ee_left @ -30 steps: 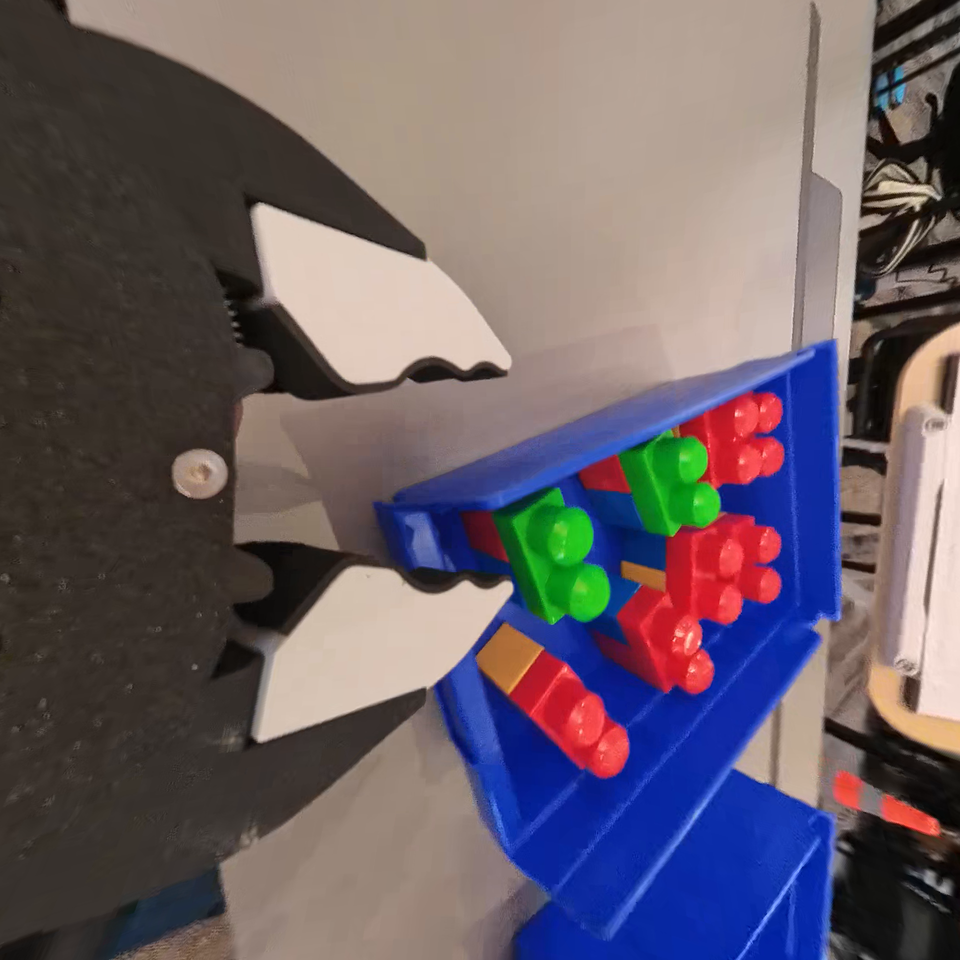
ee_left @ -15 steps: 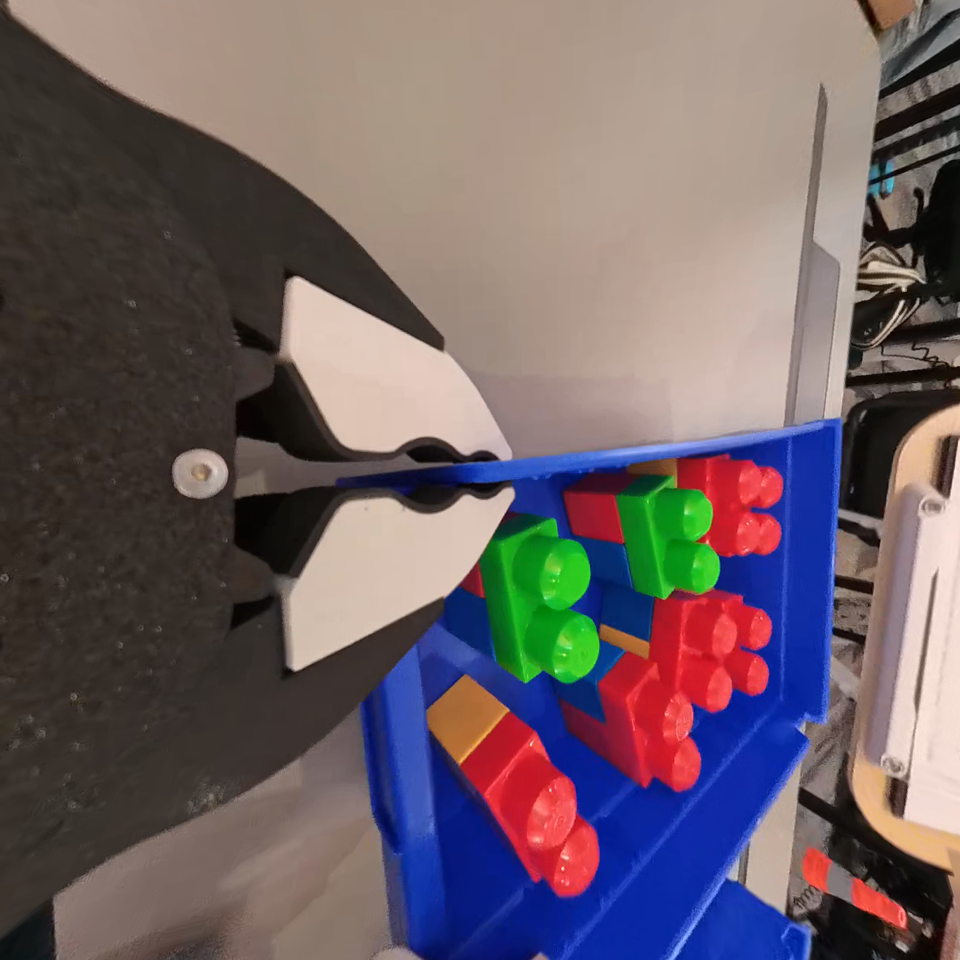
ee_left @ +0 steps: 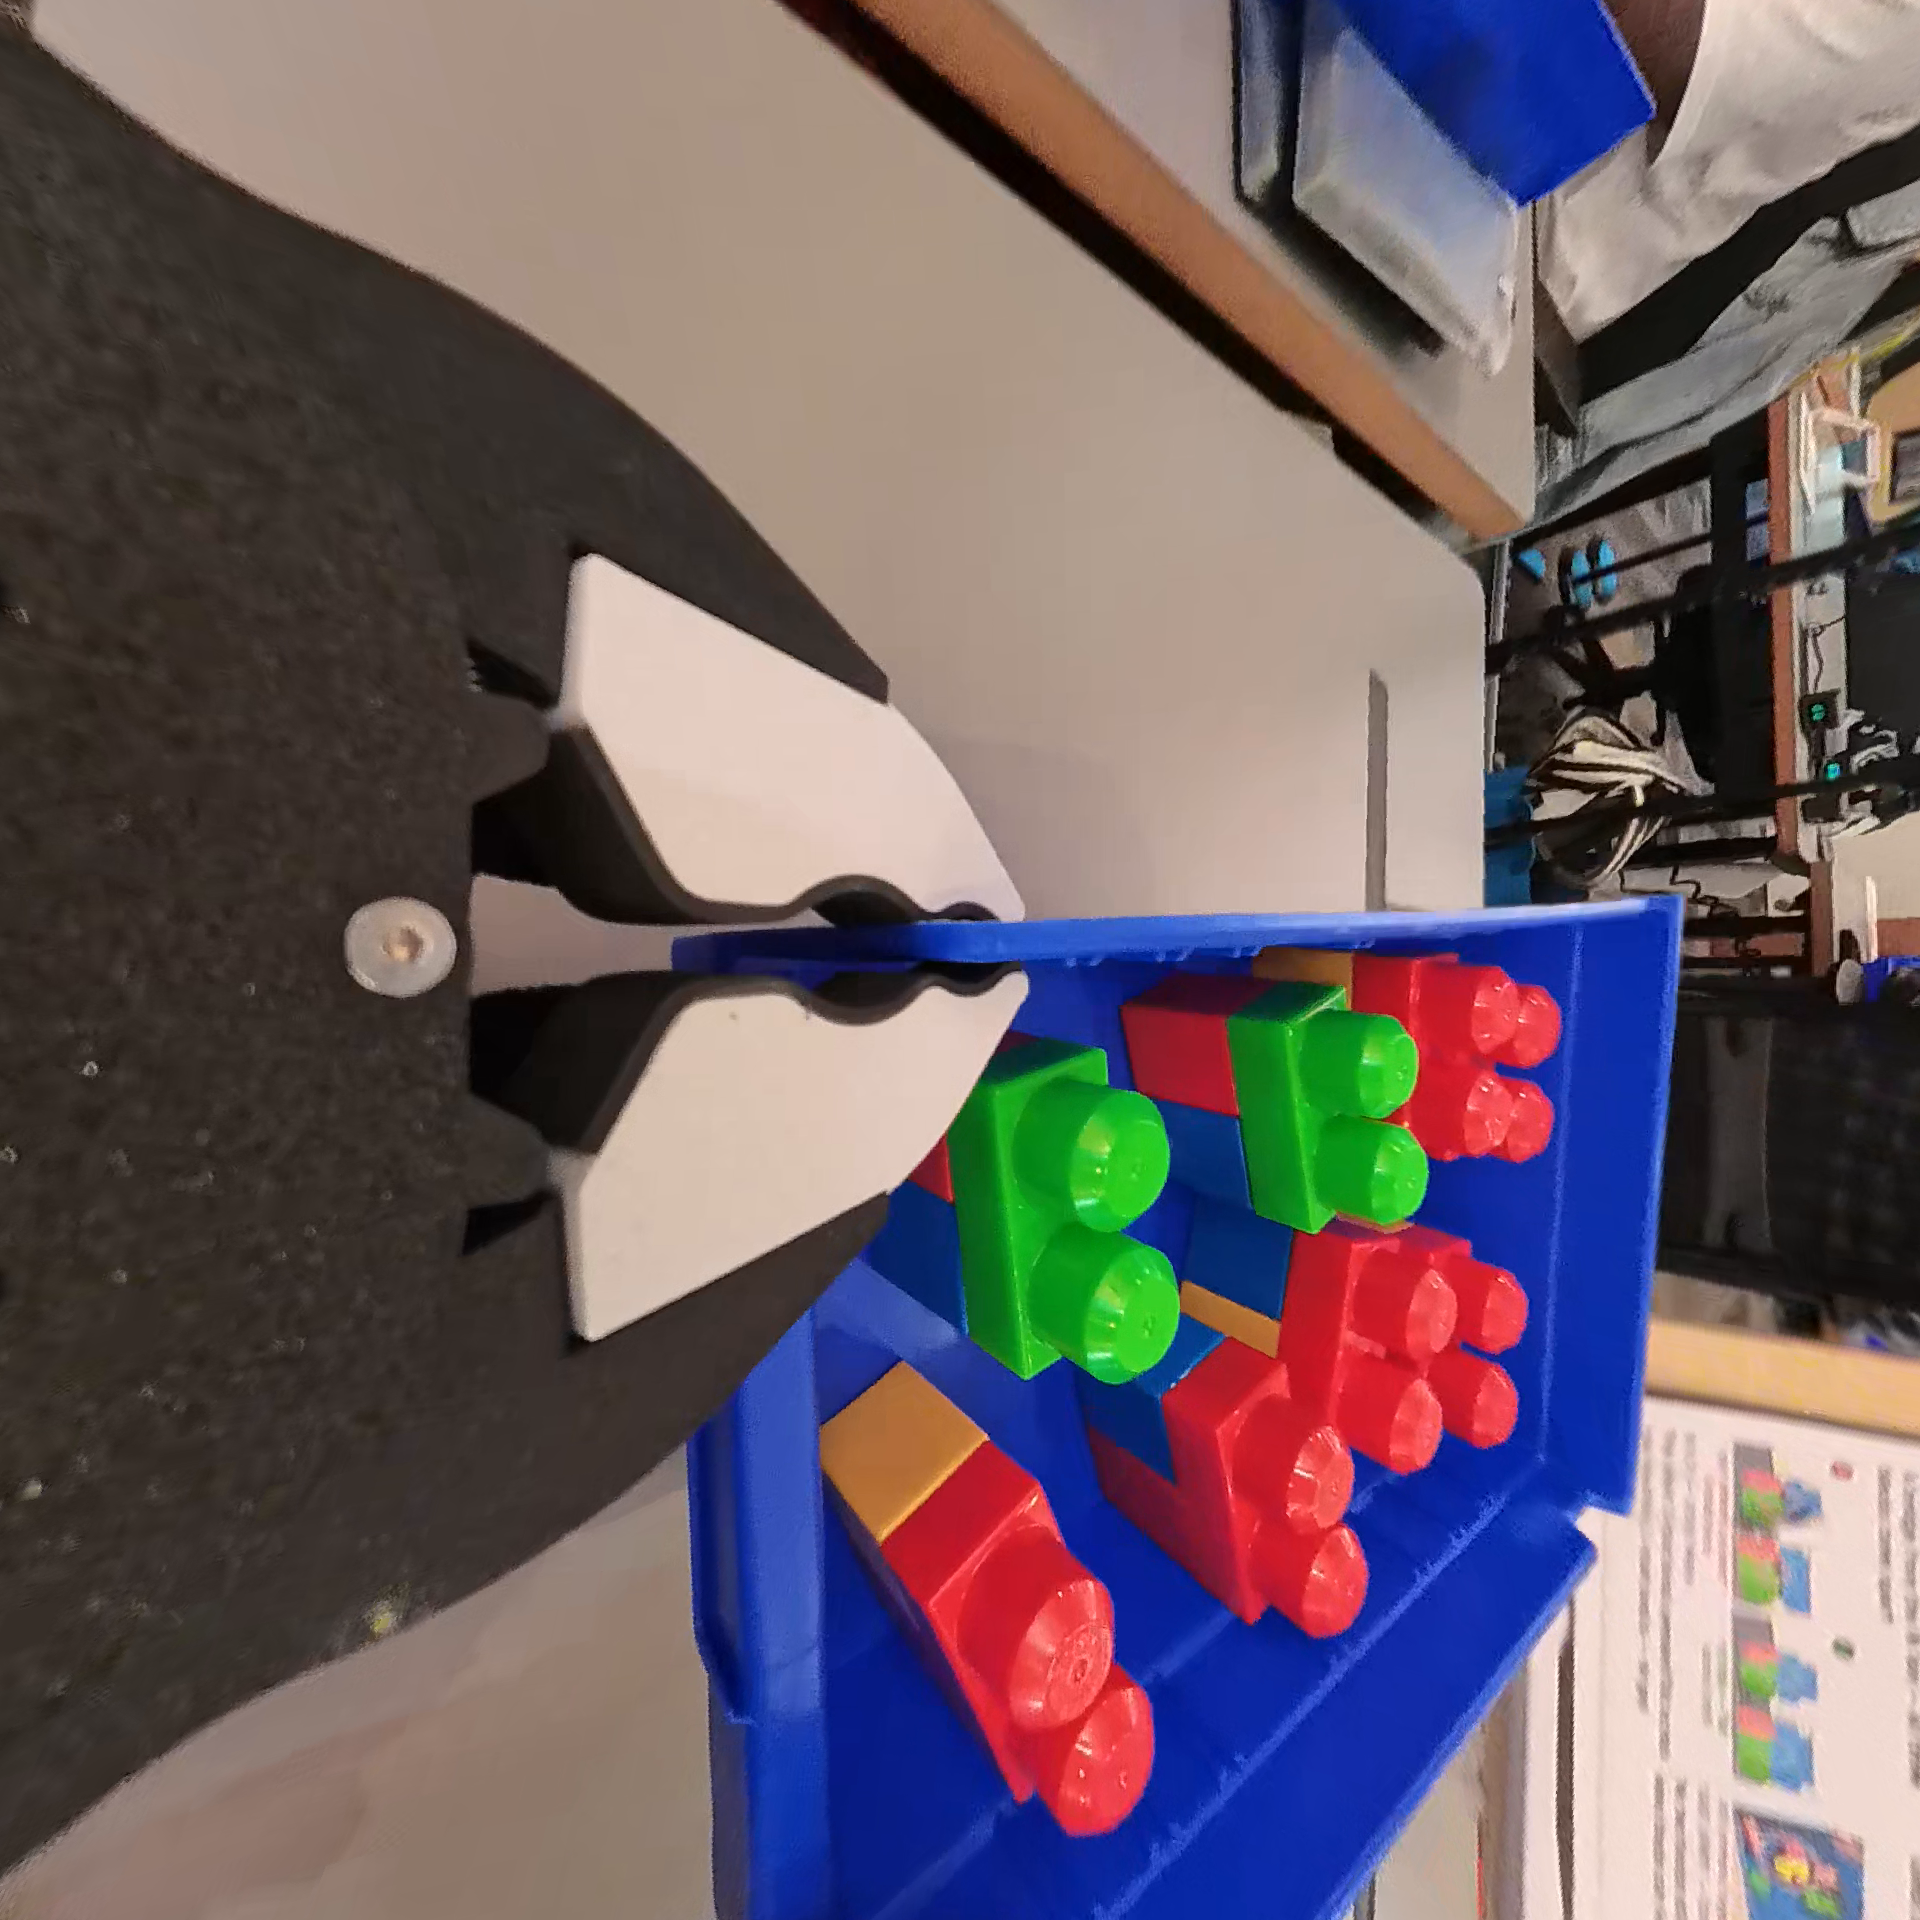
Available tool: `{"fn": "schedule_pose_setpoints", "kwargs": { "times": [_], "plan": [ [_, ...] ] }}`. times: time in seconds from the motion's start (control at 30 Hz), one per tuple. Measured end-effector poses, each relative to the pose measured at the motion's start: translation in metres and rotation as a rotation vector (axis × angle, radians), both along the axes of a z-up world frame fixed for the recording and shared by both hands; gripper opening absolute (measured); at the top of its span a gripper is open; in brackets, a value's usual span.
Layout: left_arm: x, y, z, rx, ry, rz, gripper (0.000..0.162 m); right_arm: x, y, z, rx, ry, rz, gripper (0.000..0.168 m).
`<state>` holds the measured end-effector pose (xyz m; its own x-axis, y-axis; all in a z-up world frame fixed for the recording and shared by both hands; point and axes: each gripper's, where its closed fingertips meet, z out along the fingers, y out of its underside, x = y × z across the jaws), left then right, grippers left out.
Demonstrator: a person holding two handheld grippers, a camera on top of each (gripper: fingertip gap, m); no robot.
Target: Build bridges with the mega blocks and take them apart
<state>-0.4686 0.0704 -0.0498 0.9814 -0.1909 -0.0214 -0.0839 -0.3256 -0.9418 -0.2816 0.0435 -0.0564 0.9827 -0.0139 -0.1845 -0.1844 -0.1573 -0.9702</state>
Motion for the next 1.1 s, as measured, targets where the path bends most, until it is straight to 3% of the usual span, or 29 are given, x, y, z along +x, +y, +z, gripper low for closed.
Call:
{"fn": "schedule_pose_setpoints", "kwargs": {
  "times": [0.27,0.47,0.53,0.83,0.87,0.93,1.0,1.1],
  "plan": [
    [-0.069,0.039,-0.037,-0.028,-0.025,-0.008,0.001,-0.069,0.037,-0.031,-0.085,-0.039,0.031,0.004],
    [-0.081,0.058,-0.075,-0.052,-0.060,-0.017,0.002,-0.081,0.048,-0.063,-0.135,-0.058,0.053,0.006],
    [-0.081,0.060,-0.076,-0.044,-0.131,-0.022,0.002,-0.082,0.049,-0.061,-0.110,-0.054,0.068,0.005],
    [-0.080,0.070,-0.076,-0.066,-0.128,-0.055,0.003,-0.082,0.048,-0.060,-0.129,-0.028,0.170,0.011],
    [-0.083,0.068,-0.076,-0.086,-0.130,-0.036,0.008,-0.081,0.043,-0.054,-0.112,-0.036,0.201,0.015],
    [-0.092,0.057,-0.064,-0.084,-0.153,0.010,0.033,-0.069,0.025,-0.034,-0.034,-0.072,0.259,0.026],
    [-0.091,0.036,-0.043,-0.049,-0.178,-0.006,0.040,-0.056,-0.001,-0.017,0.005,-0.083,0.401,0.033],
    [-0.063,-0.004,-0.026,-0.077,-0.229,-0.100,0.053,-0.008,-0.040,-0.017,-0.074,-0.091,0.579,0.039]
  ]
}}
